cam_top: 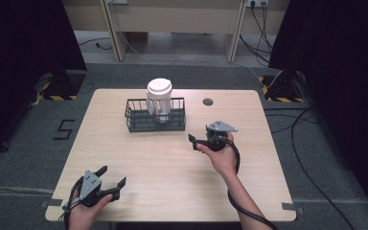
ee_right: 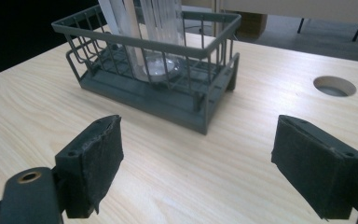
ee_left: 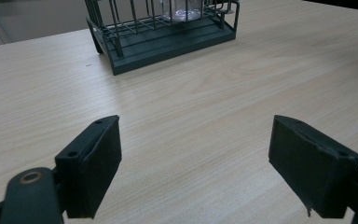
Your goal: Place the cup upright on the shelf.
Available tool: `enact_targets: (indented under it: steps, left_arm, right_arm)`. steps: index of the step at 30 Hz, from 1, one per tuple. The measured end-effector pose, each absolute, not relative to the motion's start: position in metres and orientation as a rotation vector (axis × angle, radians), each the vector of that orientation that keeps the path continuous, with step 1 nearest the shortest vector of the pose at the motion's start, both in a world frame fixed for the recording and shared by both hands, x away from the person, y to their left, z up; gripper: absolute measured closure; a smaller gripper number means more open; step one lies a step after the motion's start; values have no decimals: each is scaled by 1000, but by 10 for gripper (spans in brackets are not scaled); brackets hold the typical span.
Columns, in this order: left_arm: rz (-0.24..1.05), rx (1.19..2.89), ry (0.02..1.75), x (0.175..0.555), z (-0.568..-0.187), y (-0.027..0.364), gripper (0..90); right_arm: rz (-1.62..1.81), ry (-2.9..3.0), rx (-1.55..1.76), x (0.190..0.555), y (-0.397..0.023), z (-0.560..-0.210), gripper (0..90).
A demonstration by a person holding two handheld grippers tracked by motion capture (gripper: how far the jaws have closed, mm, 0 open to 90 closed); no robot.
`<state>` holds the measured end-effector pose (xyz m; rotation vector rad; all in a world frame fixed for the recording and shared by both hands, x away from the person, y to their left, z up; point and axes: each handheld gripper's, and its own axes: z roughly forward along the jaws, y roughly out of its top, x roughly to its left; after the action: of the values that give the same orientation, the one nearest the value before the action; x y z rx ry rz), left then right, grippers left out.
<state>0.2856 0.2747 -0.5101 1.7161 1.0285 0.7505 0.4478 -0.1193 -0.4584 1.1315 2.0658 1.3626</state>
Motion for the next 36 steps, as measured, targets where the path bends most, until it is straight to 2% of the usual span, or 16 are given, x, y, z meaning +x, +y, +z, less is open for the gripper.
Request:
enact_targets:
  steps: [36]
  left_arm:
    - [759,1705,1033,285,-509,273,165]
  right_arm:
    - [1285,2032,1234,414,-186,-476,174]
